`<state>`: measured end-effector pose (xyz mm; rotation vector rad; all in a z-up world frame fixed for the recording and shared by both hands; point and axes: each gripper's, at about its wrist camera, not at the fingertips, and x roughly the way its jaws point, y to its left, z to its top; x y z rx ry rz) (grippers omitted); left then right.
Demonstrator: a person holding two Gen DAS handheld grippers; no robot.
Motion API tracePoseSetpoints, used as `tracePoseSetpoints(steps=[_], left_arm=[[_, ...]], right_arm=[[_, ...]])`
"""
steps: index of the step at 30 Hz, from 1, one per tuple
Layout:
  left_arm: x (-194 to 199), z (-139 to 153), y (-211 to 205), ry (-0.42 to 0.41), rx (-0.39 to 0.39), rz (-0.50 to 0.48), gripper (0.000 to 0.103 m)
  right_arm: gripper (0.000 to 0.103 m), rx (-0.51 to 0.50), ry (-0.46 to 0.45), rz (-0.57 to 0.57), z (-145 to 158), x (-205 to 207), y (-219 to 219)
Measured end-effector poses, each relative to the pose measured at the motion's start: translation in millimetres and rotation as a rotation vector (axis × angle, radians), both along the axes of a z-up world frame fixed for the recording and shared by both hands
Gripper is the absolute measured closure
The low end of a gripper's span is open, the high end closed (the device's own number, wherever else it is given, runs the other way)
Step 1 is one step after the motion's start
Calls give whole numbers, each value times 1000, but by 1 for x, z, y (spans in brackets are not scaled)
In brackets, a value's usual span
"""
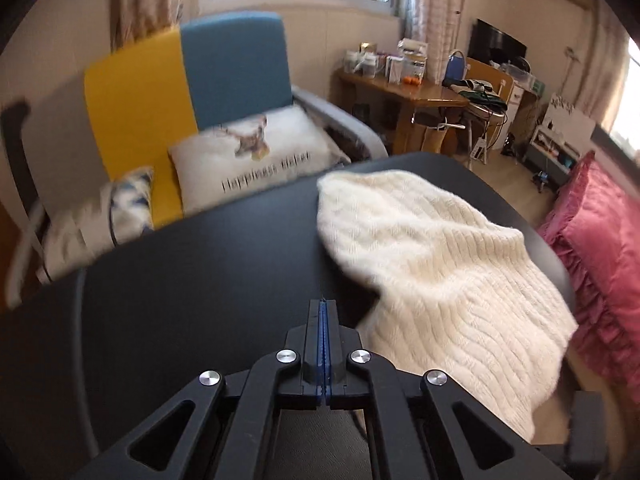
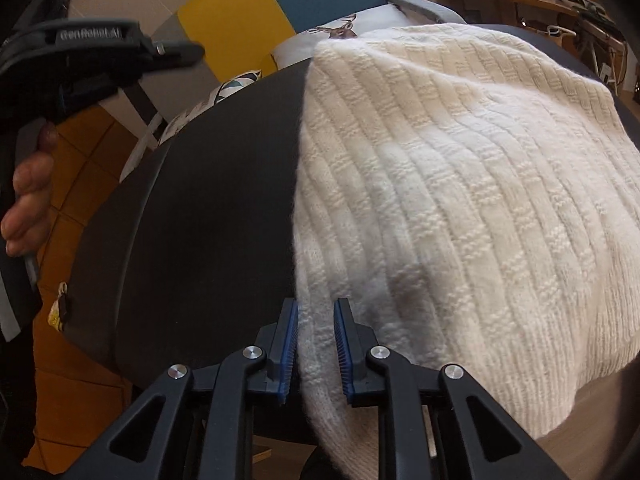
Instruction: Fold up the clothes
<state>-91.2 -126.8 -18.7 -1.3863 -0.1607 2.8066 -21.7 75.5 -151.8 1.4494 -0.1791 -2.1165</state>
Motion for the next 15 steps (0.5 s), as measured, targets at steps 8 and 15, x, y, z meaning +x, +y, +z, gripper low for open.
tracePoseSetpoints(steps=[8,15], left_arm=[[0,-110,-54,-298,505,143,87],[-26,-150,-37,-371,625,171,80]], right_arm=[[82,-43,18,-69,19,6,41],[81,-20,25,-173,22,-5,82]])
